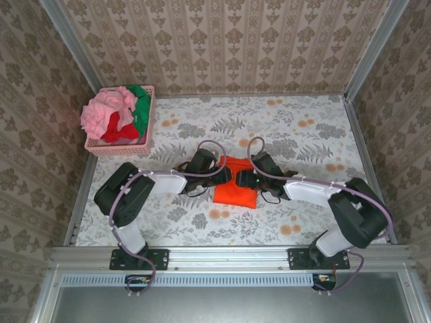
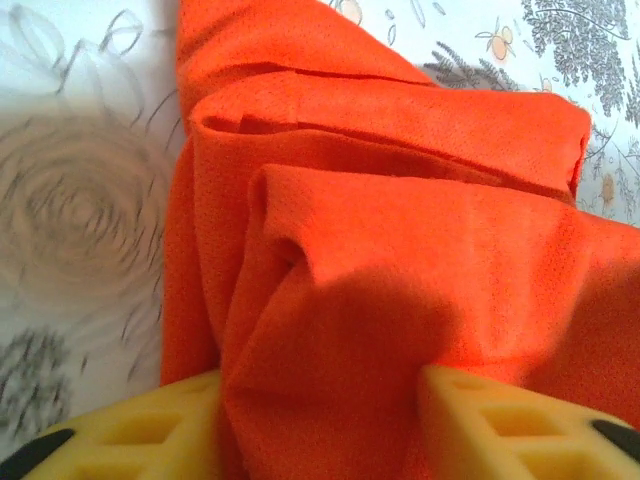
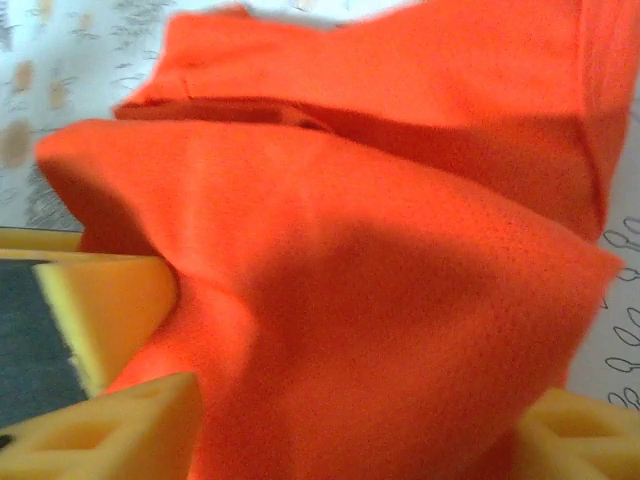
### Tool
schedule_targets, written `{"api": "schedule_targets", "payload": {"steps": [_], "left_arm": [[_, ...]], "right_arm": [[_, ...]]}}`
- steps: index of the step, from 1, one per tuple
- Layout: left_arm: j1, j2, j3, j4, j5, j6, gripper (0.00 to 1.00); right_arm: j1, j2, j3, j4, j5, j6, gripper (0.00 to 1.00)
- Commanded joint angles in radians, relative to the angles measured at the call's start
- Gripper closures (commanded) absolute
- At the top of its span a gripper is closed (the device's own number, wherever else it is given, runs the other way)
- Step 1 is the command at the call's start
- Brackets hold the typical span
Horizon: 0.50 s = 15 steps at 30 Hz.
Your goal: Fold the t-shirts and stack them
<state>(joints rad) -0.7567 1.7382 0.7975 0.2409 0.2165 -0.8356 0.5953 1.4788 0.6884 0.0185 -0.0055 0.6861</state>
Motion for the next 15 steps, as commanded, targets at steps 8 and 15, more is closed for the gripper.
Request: {"api": "schedule_targets", "payload": {"steps": [8,15], "left_arm": [[0.026,-0.067,0.083,-0.175,-0.147,0.114,0.26],[0.035,0.006,0.133,-0.120,-0.091,0.101,0.50]], "right_arm": [[-0.063,-0.038,0.038,-0.046,0.161,-0.019,0.28],[-0.079,0.039,0.063,0.002,0.124,-0.040,0.56]]}}
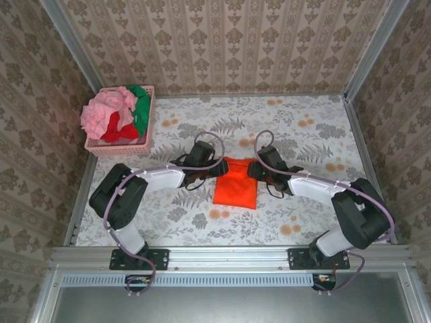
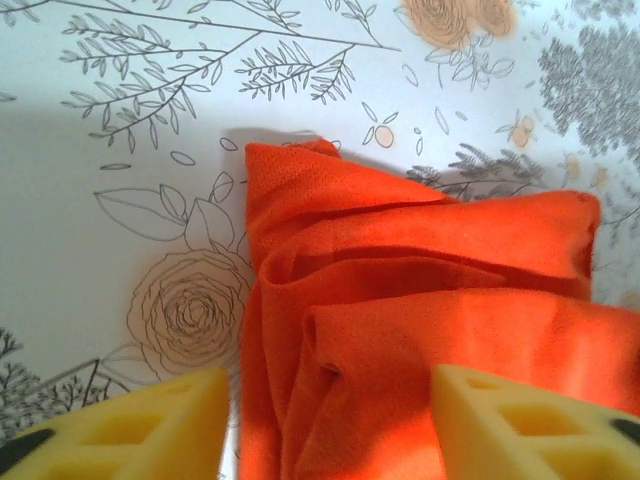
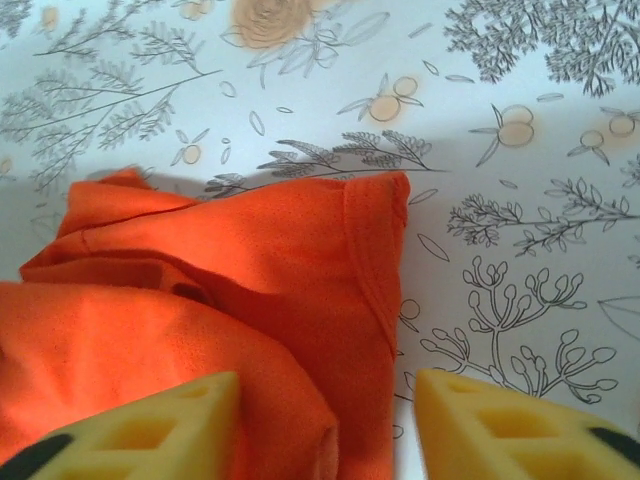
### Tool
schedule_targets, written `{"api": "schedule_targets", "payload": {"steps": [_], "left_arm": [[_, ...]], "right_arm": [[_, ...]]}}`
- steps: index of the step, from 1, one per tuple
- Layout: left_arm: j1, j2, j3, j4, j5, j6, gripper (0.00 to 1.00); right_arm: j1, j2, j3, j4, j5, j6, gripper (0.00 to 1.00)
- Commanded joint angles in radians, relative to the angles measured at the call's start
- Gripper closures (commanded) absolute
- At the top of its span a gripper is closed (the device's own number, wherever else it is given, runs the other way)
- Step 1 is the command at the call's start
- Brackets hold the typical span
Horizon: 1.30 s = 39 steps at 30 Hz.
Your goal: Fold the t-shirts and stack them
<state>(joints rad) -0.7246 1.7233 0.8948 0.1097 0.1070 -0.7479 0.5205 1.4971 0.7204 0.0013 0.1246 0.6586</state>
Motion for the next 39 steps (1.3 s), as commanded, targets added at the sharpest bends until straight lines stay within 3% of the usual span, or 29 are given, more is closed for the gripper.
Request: {"api": "schedule_targets", "payload": {"steps": [1,4,6,8,9,15,19,30,39], "left_arm": [[0.002,0.026,0.040,0.016,0.016,0.014,0.53],[0.007,0.044,0.049,0.015,0.020,0.016,0.68],[0.008,0.035,0.043,0.020,0.013,0.016,0.87],[0.008,0.016,0.033,0.023,0.007,0.018,0.99],[0.007,0.000,0.025,0.022,0.002,0.019,1.00],[0.002,-0.109,-0.026,0.000,-0.050,0.021,1.00],[0.008,-0.121,-0.012,-0.017,-0.065,0.045,1.00],[0.070,0.020,0.083,0.058,-0.076,0.098,1.00],[0.103,0.164,0.150,0.103,-0.111,0.119,0.88]], "right_arm": [[-0.007,0.027,0.033,0.026,-0.009,-0.015,0.58],[-0.013,0.043,0.032,0.050,-0.023,-0.034,0.68],[-0.012,0.042,0.033,0.056,-0.026,-0.050,0.85],[-0.010,0.025,0.027,0.064,-0.043,-0.069,0.97],[-0.007,0.009,0.020,0.072,-0.046,-0.076,1.00],[0.030,-0.095,-0.009,0.068,0.042,-0.102,1.00],[0.030,-0.084,0.017,0.072,0.087,-0.133,1.00],[-0.036,0.108,0.153,0.123,0.104,-0.252,1.00],[-0.097,0.303,0.255,0.214,0.034,-0.305,1.00]]}}
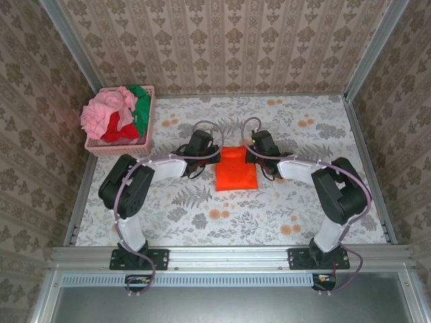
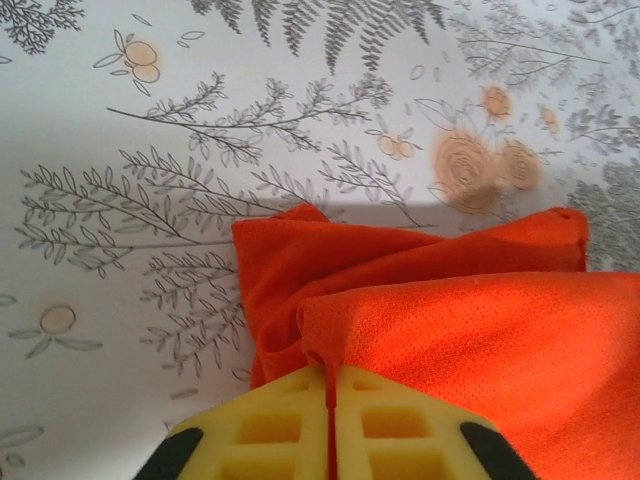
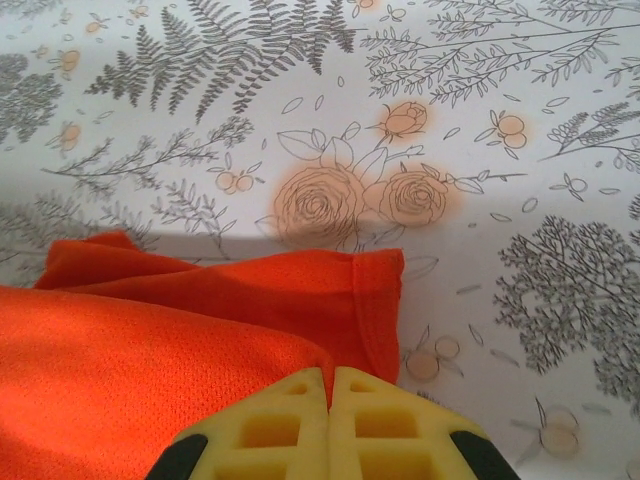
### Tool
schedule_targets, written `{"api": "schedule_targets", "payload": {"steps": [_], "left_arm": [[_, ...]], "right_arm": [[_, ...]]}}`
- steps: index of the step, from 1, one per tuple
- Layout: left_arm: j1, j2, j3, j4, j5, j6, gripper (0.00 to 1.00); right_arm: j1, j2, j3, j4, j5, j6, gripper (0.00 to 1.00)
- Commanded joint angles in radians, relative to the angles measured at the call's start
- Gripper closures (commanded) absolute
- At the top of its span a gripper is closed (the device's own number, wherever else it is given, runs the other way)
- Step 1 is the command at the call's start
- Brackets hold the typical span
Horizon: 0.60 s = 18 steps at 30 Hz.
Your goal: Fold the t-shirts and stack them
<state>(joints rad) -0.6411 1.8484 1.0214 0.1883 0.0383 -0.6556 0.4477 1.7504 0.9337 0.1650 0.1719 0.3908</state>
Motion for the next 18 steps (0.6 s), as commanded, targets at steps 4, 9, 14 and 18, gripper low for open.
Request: {"api": "schedule_targets", "payload": {"steps": [4,9,14,18], "left_arm": [[0.034,0.071,0.064,0.032,0.019,0.028,0.44],[0.022,-0.012,0.014,0.040,-0.005,0.042,0.05],[0.015,-0.147,-0.099,0.052,-0.046,0.073,0.00],[0.012,-0.325,-0.255,0.065,-0.144,0.127,0.00]], "right_arm": [[-0.041,0.090,0.085,0.022,-0.071,-0.041,0.53],[-0.023,-0.045,-0.004,0.011,-0.035,-0.063,0.20],[0.067,-0.177,-0.065,-0.094,0.098,-0.121,0.15],[0.177,-0.174,-0.036,-0.159,0.158,-0.137,0.14]]}}
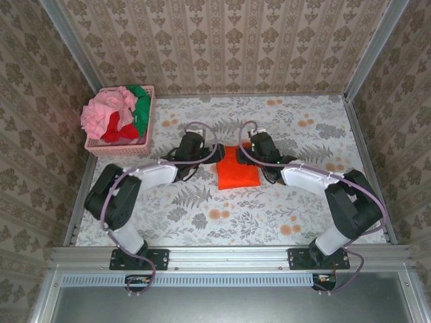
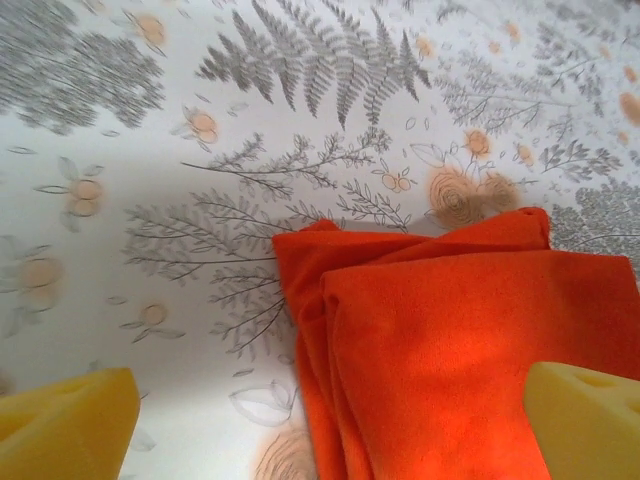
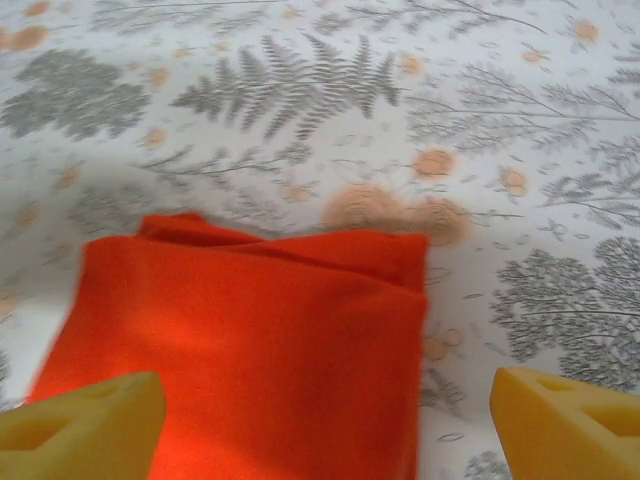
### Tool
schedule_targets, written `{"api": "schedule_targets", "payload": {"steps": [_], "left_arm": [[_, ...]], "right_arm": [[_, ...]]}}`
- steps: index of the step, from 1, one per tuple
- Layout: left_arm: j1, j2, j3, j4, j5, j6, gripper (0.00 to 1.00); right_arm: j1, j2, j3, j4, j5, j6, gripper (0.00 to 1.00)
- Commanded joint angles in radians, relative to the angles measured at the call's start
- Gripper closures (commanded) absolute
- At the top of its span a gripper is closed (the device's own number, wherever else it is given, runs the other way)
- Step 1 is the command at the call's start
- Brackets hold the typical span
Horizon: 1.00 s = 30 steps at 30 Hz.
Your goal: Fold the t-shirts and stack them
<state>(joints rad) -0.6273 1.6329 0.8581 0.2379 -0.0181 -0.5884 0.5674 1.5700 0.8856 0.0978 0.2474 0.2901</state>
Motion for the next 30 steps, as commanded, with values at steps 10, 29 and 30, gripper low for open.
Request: {"api": "schedule_targets", "payload": {"steps": [10,29,30], "left_arm": [[-0.002,-0.628,-0.411,-0.162,-0.267,0.116,0.00],[0.004,-0.710,-0.461,-0.116,-0.279,0.199,0.00],[0.006,-0.701,-0.459,-0.105,-0.275,0.206,0.00]], "right_arm": [[0.212,0.353,0.394,-0.443,0.192,0.058,0.25],[-0.121,0.438,0.505,-0.679,-0.054,-0.177,0.49],[-0.155,0.431,0.518,-0.695,-0.091,-0.199,0.49]]}}
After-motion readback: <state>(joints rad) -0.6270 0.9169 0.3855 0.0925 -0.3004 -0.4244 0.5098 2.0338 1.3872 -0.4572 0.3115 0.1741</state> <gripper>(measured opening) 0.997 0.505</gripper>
